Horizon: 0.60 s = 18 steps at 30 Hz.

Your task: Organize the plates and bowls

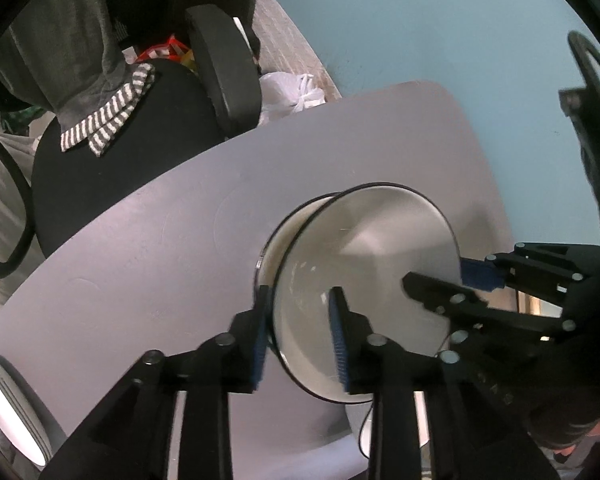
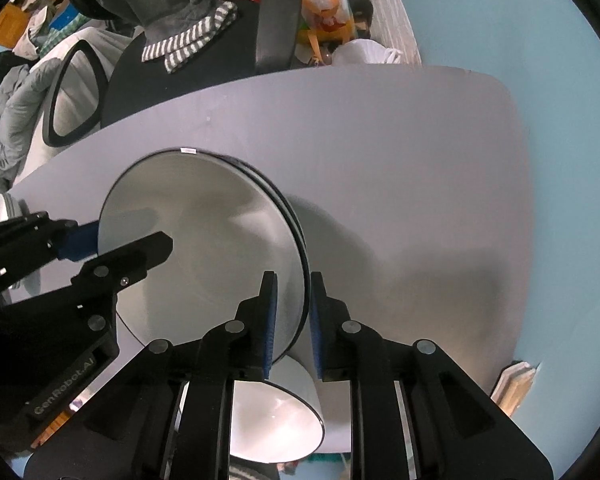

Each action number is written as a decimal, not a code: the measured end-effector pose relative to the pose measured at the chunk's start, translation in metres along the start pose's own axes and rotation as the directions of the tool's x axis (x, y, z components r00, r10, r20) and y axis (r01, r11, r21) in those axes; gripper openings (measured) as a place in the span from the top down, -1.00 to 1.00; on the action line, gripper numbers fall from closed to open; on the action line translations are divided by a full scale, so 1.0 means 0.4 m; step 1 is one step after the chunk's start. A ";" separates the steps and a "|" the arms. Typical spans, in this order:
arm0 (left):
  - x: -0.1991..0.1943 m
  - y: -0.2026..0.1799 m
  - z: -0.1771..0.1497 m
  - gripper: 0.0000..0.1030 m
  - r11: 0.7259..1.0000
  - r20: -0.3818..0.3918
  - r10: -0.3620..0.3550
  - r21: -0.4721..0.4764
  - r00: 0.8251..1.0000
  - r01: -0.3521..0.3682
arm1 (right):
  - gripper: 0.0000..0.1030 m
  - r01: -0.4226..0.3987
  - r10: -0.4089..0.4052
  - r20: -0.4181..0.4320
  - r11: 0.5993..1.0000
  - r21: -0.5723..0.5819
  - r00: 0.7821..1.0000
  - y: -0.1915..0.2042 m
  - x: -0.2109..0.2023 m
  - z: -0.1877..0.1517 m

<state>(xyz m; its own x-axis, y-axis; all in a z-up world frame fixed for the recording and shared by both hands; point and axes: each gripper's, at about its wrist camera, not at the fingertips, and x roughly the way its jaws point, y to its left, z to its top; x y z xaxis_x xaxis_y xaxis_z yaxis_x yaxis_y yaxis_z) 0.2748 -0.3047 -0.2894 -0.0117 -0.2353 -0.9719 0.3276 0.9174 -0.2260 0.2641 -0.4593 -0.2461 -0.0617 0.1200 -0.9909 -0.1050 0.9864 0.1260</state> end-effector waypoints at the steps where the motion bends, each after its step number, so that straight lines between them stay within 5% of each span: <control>1: -0.002 -0.004 0.000 0.30 1.000 -0.001 0.001 0.003 1.000 -0.001 | 0.46 0.002 -0.002 0.003 1.000 0.003 1.000 -0.003 0.000 -0.002; 5: -0.012 -0.022 -0.003 0.17 0.999 -0.002 0.036 0.016 0.999 -0.036 | 0.36 -0.001 0.000 0.022 1.000 0.026 1.000 -0.019 -0.006 -0.012; 7: -0.015 -0.021 -0.006 -0.36 0.992 -0.008 0.127 0.014 0.992 -0.127 | 0.36 -0.012 0.011 0.028 0.999 0.041 1.000 -0.031 -0.008 -0.016; 8: -0.018 -0.018 -0.009 -0.43 0.990 0.000 0.138 0.013 0.990 -0.138 | 0.36 -0.011 0.010 0.028 0.999 0.048 1.000 -0.036 -0.007 -0.018; 11: -0.021 -0.010 -0.023 -0.44 0.997 0.000 0.074 0.018 0.997 -0.074 | 0.34 -0.046 0.043 0.036 0.996 0.072 0.998 -0.050 -0.011 -0.019; 18: -0.025 -0.010 -0.063 -0.44 0.994 -0.014 0.105 0.010 0.994 -0.105 | 0.33 -0.070 0.066 0.058 0.995 0.077 0.996 -0.037 -0.025 -0.031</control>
<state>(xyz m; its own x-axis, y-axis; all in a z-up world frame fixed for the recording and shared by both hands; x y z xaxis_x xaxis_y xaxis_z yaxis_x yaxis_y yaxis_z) 0.2498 -0.2980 -0.2804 0.0097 -0.1335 -0.9910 0.3366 0.9337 -0.1225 0.2540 -0.4764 -0.2375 -0.0104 0.1911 -0.9815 -0.0242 0.9812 0.1913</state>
